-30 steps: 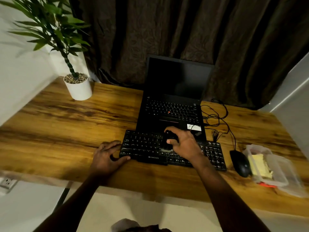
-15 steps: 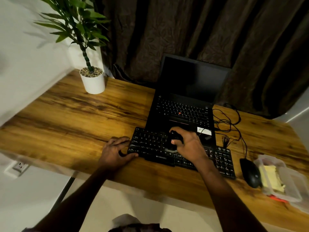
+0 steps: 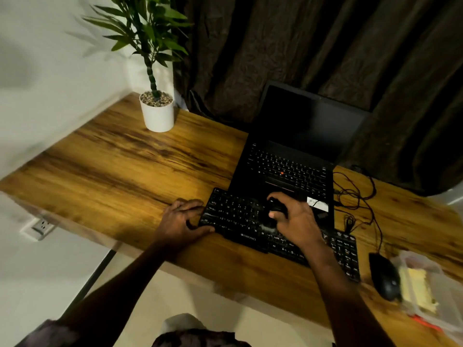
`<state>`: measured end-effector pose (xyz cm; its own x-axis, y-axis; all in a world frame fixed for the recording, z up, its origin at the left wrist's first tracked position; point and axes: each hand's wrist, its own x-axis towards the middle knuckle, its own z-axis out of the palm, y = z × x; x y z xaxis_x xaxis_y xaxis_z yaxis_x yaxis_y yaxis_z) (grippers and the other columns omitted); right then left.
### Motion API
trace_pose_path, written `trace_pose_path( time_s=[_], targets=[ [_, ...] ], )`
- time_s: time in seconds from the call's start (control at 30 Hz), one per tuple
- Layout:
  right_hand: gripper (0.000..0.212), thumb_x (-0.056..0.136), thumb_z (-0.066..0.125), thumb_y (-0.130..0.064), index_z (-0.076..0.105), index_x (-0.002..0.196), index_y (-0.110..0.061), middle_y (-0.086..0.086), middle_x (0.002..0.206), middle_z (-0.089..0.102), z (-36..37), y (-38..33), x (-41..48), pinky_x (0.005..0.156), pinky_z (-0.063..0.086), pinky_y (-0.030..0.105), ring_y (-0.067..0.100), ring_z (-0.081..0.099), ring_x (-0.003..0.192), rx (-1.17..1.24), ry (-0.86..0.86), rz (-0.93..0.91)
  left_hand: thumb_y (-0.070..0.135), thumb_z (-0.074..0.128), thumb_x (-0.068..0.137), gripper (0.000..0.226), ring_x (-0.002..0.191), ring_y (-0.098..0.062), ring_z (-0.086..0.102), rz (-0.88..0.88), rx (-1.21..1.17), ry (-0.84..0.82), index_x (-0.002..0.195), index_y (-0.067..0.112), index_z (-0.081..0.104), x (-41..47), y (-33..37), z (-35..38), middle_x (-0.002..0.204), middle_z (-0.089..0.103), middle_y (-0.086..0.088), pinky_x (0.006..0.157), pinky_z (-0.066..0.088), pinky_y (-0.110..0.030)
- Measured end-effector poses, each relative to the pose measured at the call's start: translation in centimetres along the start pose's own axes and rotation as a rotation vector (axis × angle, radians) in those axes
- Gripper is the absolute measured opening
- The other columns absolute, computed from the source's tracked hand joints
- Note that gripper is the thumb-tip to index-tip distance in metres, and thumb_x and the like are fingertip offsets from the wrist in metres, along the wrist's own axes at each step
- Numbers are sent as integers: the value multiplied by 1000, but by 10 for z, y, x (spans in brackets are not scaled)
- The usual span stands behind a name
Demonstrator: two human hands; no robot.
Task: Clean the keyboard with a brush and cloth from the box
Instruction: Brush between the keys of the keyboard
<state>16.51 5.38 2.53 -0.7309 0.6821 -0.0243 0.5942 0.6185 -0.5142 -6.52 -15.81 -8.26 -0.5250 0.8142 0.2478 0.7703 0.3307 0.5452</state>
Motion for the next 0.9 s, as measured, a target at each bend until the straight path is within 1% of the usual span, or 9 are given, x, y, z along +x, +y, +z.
trace_pose_path(
  time_s=[0.13, 0.2, 0.3, 0.37, 0.57, 0.63, 0.73, 0.83, 0.9],
  targets=[
    [45, 92, 69, -15, 58, 127, -42, 1, 83, 66, 6, -19, 4, 49, 58, 36, 21, 56, 50, 98, -4, -53, 88, 47, 70, 80, 120, -16, 47, -7, 6, -15, 121, 30, 69, 1, 3, -3, 135, 58, 15, 97, 31, -28],
    [45, 93, 69, -16, 57, 128, -41, 1, 85, 66, 2, -15, 2, 48, 58, 39, 26, 61, 52, 103, -4, -48, 91, 44, 69, 85, 120, -16, 47, -7, 9, -13, 122, 29, 69, 0, 5, -4, 135, 59, 14, 97, 30, -28],
    [49, 92, 68, -26, 50, 128, -53, 7, 101, 65, -5, 4, 1, 64, 63, 42, 27, 66, 73, -1, -4, 6, 92, 41, 70, 88, 119, -17, 48, -6, 9, -2, 122, 27, 70, 0, 6, -5, 134, 59, 14, 98, 34, -32],
    [49, 91, 68, -28, 46, 127, -55, 9, 102, 63, -7, 11, 1, 75, 62, 44, 27, 65, 82, -66, 14, 19, 90, 44, 71, 84, 120, -16, 47, -12, 12, -13, 123, 28, 69, -1, 6, -5, 135, 58, 15, 99, 34, -33],
    [48, 90, 70, -23, 52, 127, -48, 8, 100, 61, 12, -19, 5, 77, 60, 37, 17, 59, 75, -31, 54, -71, 89, 46, 71, 81, 119, -17, 48, 1, 2, -4, 121, 29, 68, -1, 5, -5, 135, 58, 14, 101, 39, -39],
    [47, 91, 70, -21, 55, 129, -44, 8, 102, 63, 19, -32, 7, 72, 59, 31, 11, 57, 69, 11, 55, -97, 89, 45, 71, 80, 118, -19, 50, 8, -8, 2, 120, 30, 69, -1, 5, -4, 134, 60, 13, 100, 43, -44],
    [47, 92, 70, -17, 57, 130, -41, 6, 99, 66, 19, -31, 9, 54, 53, 21, 6, 54, 50, 40, 37, -120, 90, 45, 71, 80, 118, -17, 49, -5, -6, -2, 119, 32, 69, -1, 5, -4, 134, 59, 14, 100, 43, -45],
    [51, 91, 70, -22, 50, 129, -50, 7, 104, 65, 9, -11, 7, 67, 61, 34, 15, 65, 76, 10, 29, -71, 90, 43, 70, 81, 118, -16, 47, -5, -4, 4, 119, 31, 69, -1, 8, -6, 134, 59, 16, 99, 40, -41],
    [51, 91, 70, -26, 47, 129, -52, 8, 108, 63, 3, 0, 4, 74, 62, 39, 19, 65, 84, -37, 20, -22, 90, 44, 70, 83, 118, -15, 46, -14, -1, -5, 120, 30, 69, -1, 9, -7, 134, 58, 16, 99, 39, -38]
  ],
)
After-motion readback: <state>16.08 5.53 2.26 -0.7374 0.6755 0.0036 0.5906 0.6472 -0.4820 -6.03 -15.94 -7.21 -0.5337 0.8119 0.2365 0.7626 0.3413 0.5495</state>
